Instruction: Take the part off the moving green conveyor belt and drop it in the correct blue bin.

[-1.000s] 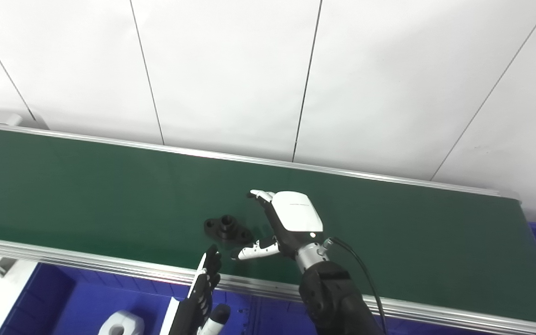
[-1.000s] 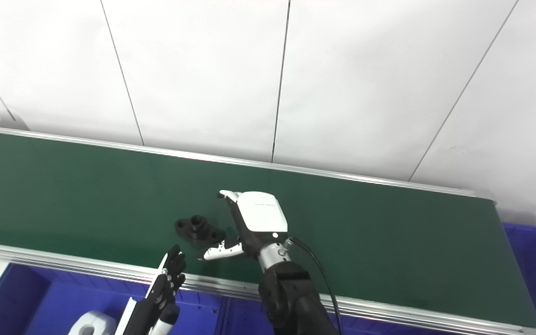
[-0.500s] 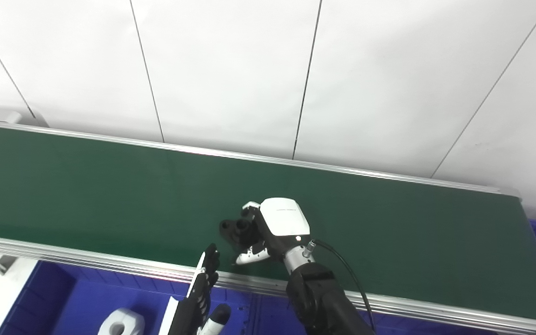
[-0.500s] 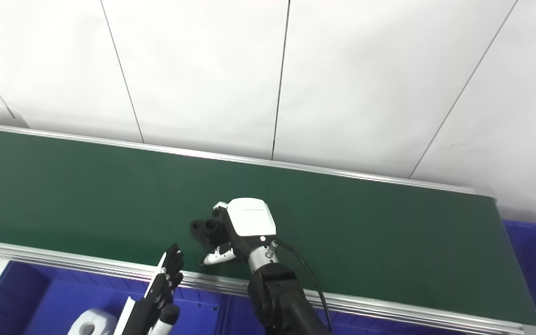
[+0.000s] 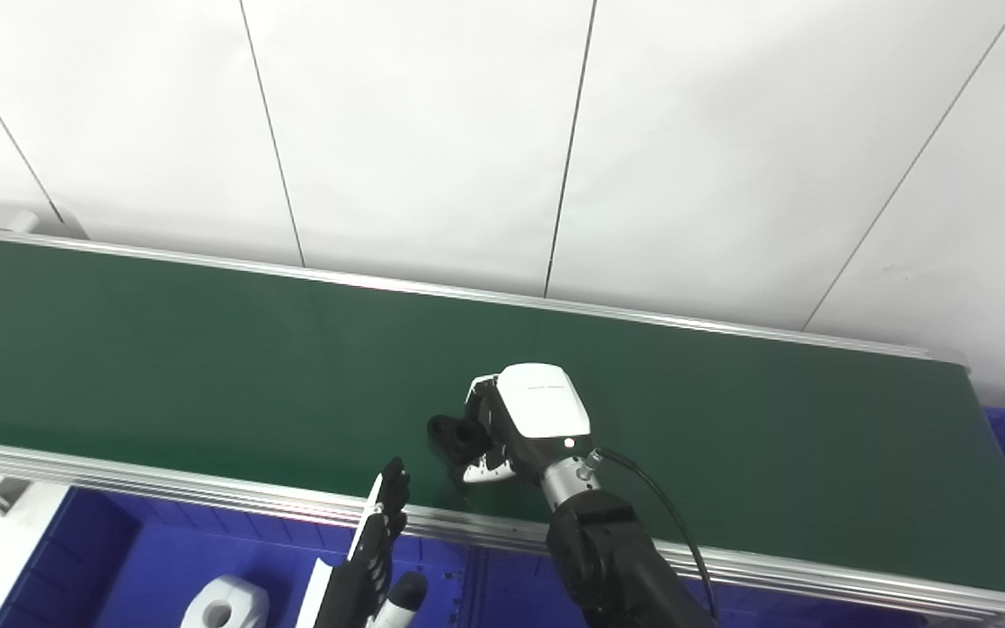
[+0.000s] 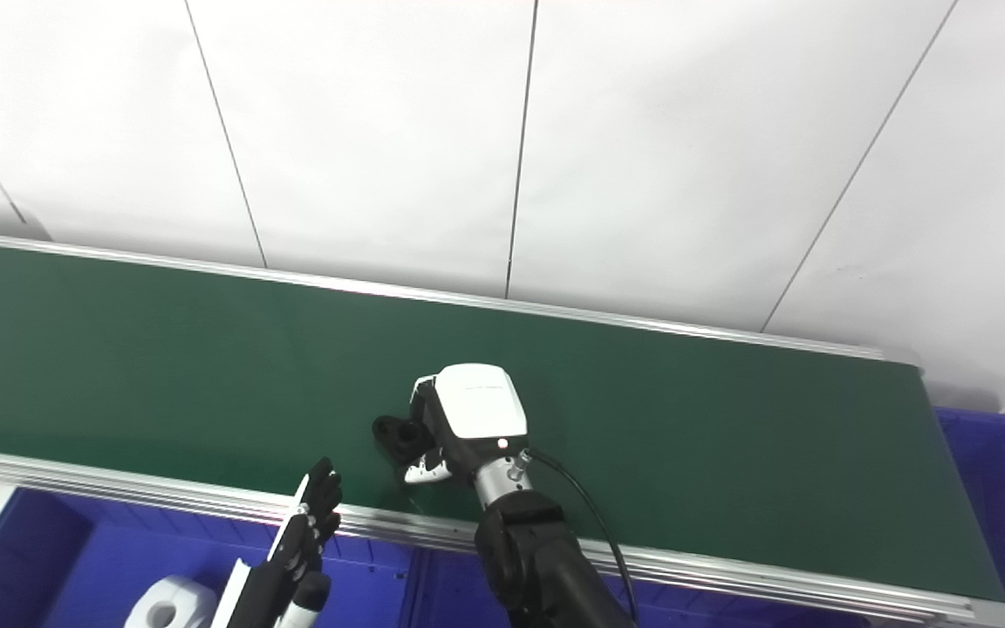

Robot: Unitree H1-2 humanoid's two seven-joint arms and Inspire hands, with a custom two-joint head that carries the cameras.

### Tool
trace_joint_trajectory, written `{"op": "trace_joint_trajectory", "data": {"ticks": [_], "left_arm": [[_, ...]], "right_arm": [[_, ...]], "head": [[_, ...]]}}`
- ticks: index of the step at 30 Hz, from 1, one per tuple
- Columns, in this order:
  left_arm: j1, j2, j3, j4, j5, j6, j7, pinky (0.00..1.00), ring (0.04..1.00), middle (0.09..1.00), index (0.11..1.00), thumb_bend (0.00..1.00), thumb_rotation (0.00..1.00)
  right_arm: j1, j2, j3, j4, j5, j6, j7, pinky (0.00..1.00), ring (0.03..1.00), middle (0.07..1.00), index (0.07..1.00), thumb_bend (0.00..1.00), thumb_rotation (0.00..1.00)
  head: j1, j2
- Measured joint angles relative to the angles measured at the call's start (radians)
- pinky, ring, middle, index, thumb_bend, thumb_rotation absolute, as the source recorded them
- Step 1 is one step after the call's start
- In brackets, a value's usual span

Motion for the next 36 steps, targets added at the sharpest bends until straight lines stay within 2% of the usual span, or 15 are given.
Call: {"op": "trace_joint_trajectory", "data": {"ticks": [12,16,22,26,28,32,33,36], "left_arm": [[0.0,0.0,-0.001,0.0,0.005,-0.001,0.001,1.0,1.0,1.0,1.0,0.64,0.92],[0.001,0.0,-0.001,0.0,0.003,-0.001,0.0,1.0,1.0,1.0,1.0,0.61,0.93],[0.002,0.002,-0.001,-0.001,-0.003,-0.001,-0.001,1.0,1.0,1.0,1.0,0.63,0.96],[0.005,0.003,-0.002,-0.017,-0.003,0.006,-0.002,1.0,1.0,1.0,1.0,0.65,0.98],[0.006,0.003,-0.003,-0.032,-0.006,0.023,-0.003,1.0,1.0,1.0,1.0,0.66,0.99],[0.004,0.004,-0.003,-0.06,-0.026,0.058,-0.009,1.0,1.0,1.0,1.0,0.68,0.99],[0.004,0.006,-0.001,-0.068,-0.028,0.07,-0.012,1.0,1.0,1.0,1.0,0.69,0.99],[0.0,0.016,0.014,-0.09,-0.047,0.092,-0.024,1.0,1.0,1.0,1.0,0.68,1.0]], "right_arm": [[0.01,-0.01,-0.008,-0.03,0.04,0.038,0.02,0.14,0.201,0.293,0.484,0.51,0.14],[0.029,-0.014,-0.011,-0.078,0.059,0.065,0.057,0.15,0.217,0.311,0.485,0.51,0.15],[0.086,-0.05,-0.013,-0.264,0.074,0.074,0.19,0.17,0.23,0.318,0.487,0.51,0.15],[0.093,-0.092,-0.052,-0.384,0.066,0.088,0.242,0.16,0.225,0.313,0.485,0.51,0.14],[0.105,-0.118,-0.067,-0.454,0.054,0.095,0.275,0.15,0.213,0.304,0.485,0.51,0.14],[0.145,-0.167,-0.088,-0.575,0.02,0.107,0.346,0.14,0.198,0.29,0.487,0.51,0.14],[0.156,-0.176,-0.094,-0.601,0.015,0.107,0.36,0.14,0.205,0.295,0.486,0.51,0.14],[0.198,-0.21,-0.125,-0.695,-0.009,0.108,0.419,0.17,0.236,0.331,0.486,0.51,0.14]], "head": [[-0.008,0.003],[-0.035,0.006],[-0.092,0.014],[-0.117,0.018],[-0.165,0.034],[-0.192,0.04],[-0.231,0.055],[-0.267,0.07]]}}
